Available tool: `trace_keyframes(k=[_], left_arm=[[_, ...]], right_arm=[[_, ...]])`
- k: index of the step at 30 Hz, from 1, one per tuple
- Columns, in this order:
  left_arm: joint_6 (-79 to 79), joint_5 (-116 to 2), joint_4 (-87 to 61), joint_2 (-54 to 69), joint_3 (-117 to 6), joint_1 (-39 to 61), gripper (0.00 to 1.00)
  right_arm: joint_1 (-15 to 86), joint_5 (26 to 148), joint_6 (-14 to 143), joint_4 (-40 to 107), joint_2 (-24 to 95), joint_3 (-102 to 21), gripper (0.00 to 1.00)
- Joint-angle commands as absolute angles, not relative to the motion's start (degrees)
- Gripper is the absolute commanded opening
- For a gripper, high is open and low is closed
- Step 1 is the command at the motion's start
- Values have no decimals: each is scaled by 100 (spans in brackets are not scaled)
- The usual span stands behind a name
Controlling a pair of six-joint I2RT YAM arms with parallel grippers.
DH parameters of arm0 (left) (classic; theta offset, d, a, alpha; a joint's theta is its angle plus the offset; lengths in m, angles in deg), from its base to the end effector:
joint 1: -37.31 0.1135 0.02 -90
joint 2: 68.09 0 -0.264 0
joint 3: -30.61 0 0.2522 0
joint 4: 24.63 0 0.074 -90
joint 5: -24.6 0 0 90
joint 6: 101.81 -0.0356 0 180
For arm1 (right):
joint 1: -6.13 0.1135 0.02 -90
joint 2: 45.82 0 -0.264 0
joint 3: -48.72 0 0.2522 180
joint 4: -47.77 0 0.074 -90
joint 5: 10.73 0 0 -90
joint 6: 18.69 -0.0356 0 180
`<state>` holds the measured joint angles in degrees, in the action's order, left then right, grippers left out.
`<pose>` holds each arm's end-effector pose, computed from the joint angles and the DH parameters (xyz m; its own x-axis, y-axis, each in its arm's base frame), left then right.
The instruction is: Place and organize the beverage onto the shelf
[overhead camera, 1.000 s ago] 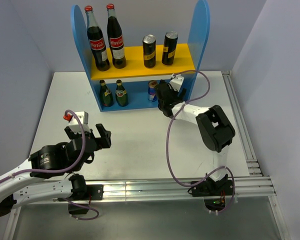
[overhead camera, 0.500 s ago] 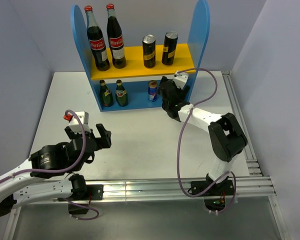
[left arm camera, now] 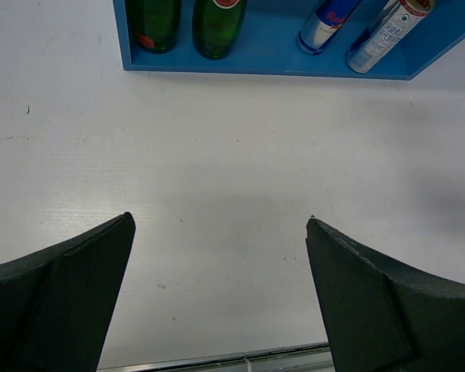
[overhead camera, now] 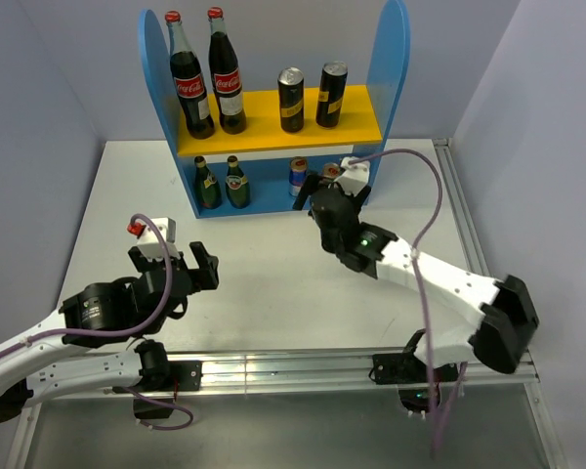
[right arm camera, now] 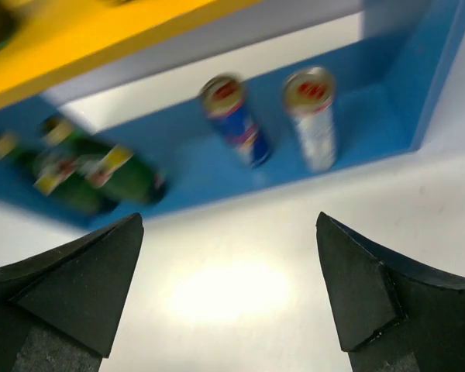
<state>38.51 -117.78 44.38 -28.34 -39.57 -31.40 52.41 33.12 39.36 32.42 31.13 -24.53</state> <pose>0.0660 -0.0916 0.3503 -0.4093 -0.2436 -0.8793 0.0453 0.9571 -0.2863 0.2296 0.2029 0.3222 -0.2071 0.3139 -0.9266 0.0943 0.9491 0.3005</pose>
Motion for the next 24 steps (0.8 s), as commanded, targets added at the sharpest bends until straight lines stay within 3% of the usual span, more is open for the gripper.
trace_keyframes(k=[1, 8, 13, 24], left_arm=[[3759, -11778, 4319, -2784, -3958, -3160, 99], [3618, -11796, 4249, -2766, -4246, -3160, 99], [3092, -11971, 4301, -2573, -5308, -3160, 99], [1658, -12006, 3220, -2924, -6146, -3160, 99]], right_arm=[[5910, 3242, 3554, 1911, 2109, -2315, 99], [7361, 3329, 3201, -69, -218, -2445, 100], [7556, 3708, 3342, -1073, -1274, -3182, 100], [7556, 4069, 4002, -1240, -1392, -3808, 100]])
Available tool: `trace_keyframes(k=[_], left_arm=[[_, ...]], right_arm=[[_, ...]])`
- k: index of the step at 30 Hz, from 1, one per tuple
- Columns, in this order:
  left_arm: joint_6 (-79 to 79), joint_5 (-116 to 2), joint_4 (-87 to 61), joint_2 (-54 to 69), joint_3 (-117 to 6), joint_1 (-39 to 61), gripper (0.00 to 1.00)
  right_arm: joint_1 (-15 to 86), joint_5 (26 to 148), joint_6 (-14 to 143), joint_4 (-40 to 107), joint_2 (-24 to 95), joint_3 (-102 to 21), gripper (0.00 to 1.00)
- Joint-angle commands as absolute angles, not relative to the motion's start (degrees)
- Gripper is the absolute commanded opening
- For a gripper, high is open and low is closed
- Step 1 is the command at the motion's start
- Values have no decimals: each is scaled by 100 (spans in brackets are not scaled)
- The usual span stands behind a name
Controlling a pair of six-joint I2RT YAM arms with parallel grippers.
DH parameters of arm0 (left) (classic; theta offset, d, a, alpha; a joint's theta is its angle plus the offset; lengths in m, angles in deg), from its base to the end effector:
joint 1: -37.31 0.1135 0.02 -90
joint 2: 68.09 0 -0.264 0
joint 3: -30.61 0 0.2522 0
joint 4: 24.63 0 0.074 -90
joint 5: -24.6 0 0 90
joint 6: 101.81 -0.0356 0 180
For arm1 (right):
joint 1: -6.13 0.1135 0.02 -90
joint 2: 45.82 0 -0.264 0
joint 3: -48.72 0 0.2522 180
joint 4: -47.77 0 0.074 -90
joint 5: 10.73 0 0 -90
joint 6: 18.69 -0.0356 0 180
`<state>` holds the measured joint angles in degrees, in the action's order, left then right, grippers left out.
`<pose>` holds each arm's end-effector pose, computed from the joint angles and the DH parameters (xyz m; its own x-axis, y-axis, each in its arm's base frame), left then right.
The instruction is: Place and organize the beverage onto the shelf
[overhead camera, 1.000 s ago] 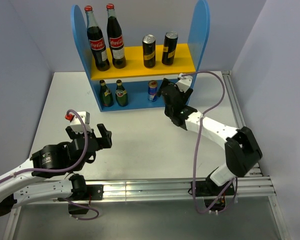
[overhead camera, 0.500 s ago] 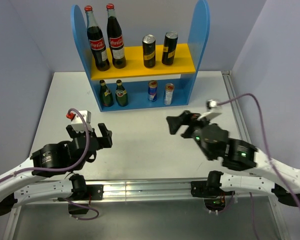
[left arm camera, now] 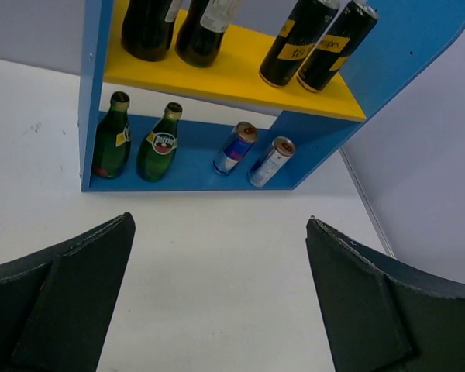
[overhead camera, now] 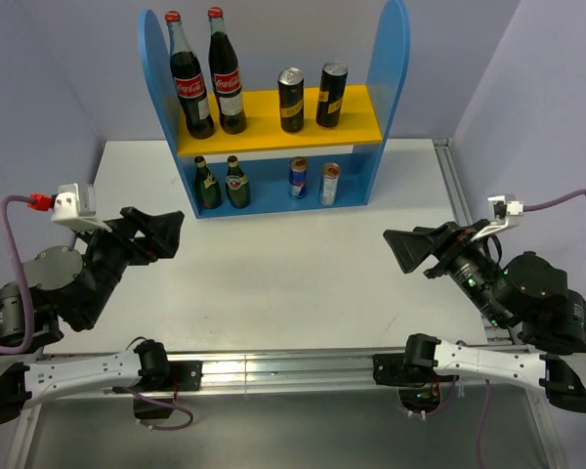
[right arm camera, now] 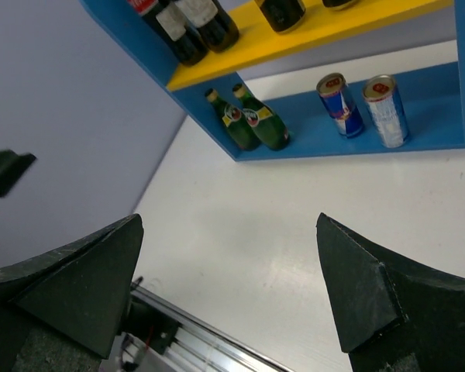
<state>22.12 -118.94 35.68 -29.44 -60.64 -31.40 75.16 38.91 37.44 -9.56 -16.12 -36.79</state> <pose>0.0489 -0.0467 0.4660 -0.1880 -0.4312 -0.8824 0.1921 0.8650 -0.4636 0.0335 0.0230 0.4502 -0.2753 0.4683 -0.8396 -0.3931 0.7421 0.5429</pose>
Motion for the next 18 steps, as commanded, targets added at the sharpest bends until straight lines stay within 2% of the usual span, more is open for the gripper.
trace_keyframes(k=[1, 18], left_arm=[[1658, -12050, 3237, -2924, -6146, -3160, 99], [1420, -12305, 2772, -3162, -5627, -3160, 99]], right_arm=[[7565, 4095, 4019, -1240, -1383, -3808, 100], [7556, 3946, 4177, -1213, -1356, -3756, 100]])
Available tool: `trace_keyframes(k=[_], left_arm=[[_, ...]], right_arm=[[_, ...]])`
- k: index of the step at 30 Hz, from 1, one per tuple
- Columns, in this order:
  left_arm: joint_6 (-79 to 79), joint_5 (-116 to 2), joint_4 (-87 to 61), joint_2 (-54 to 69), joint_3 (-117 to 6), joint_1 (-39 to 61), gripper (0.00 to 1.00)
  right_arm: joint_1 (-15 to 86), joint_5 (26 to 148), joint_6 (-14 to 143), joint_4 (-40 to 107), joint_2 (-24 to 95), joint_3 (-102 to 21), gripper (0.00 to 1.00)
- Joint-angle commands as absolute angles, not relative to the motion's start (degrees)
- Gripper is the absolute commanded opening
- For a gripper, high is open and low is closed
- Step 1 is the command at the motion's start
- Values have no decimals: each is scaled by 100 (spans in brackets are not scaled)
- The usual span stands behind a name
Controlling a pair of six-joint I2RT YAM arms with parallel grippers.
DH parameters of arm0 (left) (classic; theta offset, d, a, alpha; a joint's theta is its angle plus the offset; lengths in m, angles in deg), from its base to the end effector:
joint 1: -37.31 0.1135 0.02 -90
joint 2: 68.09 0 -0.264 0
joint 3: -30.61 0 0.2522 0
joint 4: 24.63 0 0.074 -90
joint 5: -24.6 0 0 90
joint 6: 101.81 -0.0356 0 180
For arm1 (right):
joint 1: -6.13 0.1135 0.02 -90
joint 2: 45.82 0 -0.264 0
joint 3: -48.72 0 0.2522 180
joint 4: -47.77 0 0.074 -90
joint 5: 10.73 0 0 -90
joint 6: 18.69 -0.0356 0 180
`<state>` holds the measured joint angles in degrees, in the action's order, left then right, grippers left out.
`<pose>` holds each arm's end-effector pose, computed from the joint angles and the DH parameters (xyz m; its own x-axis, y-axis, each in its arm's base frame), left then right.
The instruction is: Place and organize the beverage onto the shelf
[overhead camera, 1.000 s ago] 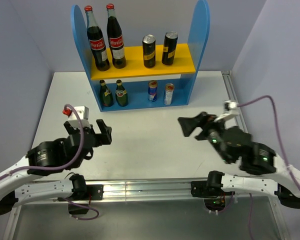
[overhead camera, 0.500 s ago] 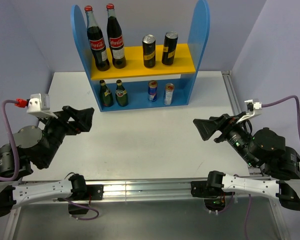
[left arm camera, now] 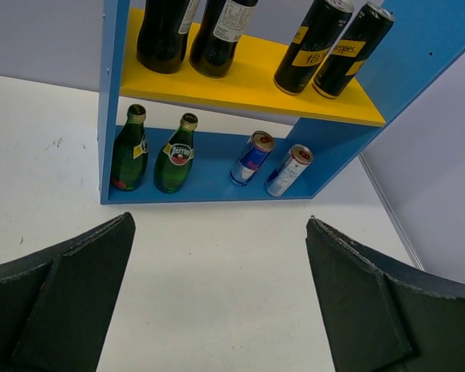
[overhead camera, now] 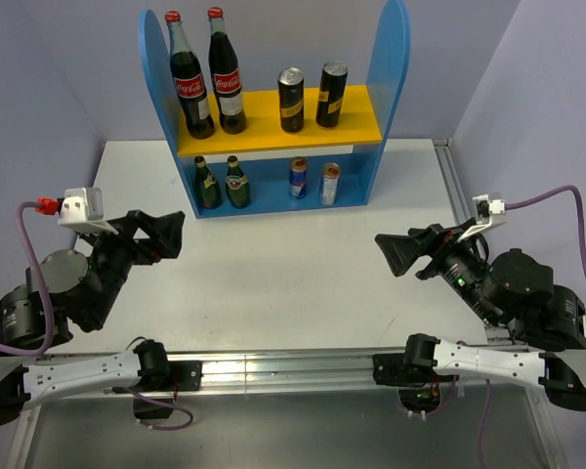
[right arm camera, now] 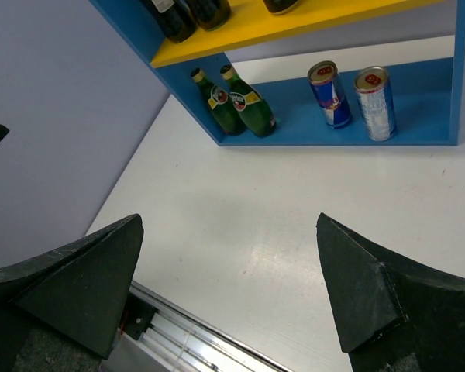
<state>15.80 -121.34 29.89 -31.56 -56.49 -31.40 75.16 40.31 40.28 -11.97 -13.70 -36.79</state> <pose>0.0499 -0.0468 0.4590 -0.1249 -0.3943 -0.9105 0.1849 0.8923 -0.4118 0.0380 0.0367 0.4451 -0.2929 0.3558 -0.8875 -0.4101 0.7917 0.4527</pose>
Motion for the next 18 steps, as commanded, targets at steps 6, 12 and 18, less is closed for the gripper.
trace_keyframes(k=[6, 12, 18], left_arm=[[1403, -12314, 2728, -3188, -5566, -3160, 99], [1420, -12367, 2728, -3232, -5496, -3160, 99], [1420, -12393, 2745, -3249, -5487, -3160, 99]], right_arm=[[7556, 3928, 4204, -1090, -1356, -3668, 100], [7556, 3919, 4265, -1011, -1312, -3632, 100], [7565, 3945, 4397, -828, -1312, -3545, 100]])
